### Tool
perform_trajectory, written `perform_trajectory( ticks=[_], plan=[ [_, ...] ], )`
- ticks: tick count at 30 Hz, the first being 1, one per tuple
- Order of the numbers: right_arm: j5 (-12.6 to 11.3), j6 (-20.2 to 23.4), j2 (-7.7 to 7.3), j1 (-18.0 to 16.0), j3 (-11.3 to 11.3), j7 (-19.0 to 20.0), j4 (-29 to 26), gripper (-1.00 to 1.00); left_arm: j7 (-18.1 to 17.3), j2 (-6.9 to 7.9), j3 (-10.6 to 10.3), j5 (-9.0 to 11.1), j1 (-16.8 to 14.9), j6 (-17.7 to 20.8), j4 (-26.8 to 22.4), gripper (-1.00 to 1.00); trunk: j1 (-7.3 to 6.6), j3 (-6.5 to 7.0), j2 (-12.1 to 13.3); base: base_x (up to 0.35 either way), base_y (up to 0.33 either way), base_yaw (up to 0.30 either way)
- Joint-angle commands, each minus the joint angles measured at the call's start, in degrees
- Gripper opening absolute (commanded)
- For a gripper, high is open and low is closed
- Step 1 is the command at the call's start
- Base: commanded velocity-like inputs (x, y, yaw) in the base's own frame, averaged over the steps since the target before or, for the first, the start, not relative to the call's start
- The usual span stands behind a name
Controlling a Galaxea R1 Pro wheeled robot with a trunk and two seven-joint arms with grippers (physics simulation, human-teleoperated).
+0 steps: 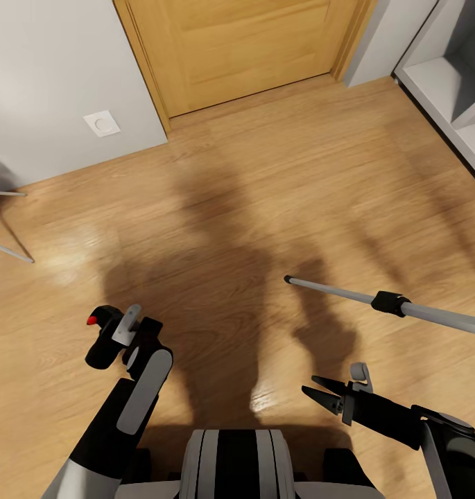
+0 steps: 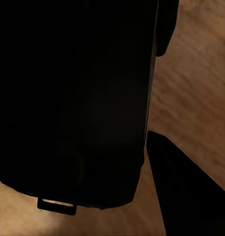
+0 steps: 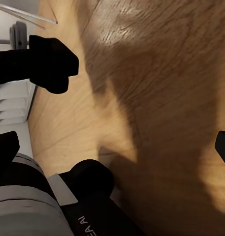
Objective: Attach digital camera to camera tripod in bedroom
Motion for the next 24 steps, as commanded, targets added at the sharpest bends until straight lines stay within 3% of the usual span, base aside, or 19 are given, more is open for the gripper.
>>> perform_trajectory(
  ticks=[1,5,14,24],
  plan=[
    [-0.2,0.4,-0.01,0.0,0.0,0.1,0.0,1.00,-0.2,0.04,-0.2,0.4,0.0,-0.3,0.0,-1.00,-0.01,-0.03,0.0,0.000,0.000,0.000],
    [-0.2,0.4,-0.01,0.0,0.0,0.1,0.0,1.00,-0.3,0.06,-0.7,0.4,0.0,0.2,0.0,-1.00,-0.01,-0.03,0.0,0.000,0.000,0.000],
    [-0.2,0.4,0.05,0.0,0.0,0.1,0.0,1.00,-0.4,0.16,-4.6,0.4,0.0,0.7,0.2,-1.00,-0.01,-0.03,0.0,0.000,0.000,0.000],
    [-0.2,0.3,0.08,0.0,0.0,0.0,0.0,1.00,-0.6,0.68,-4.9,0.6,0.0,0.9,0.0,-1.00,-0.27,2.19,0.1,0.000,0.000,0.000]
  ],
)
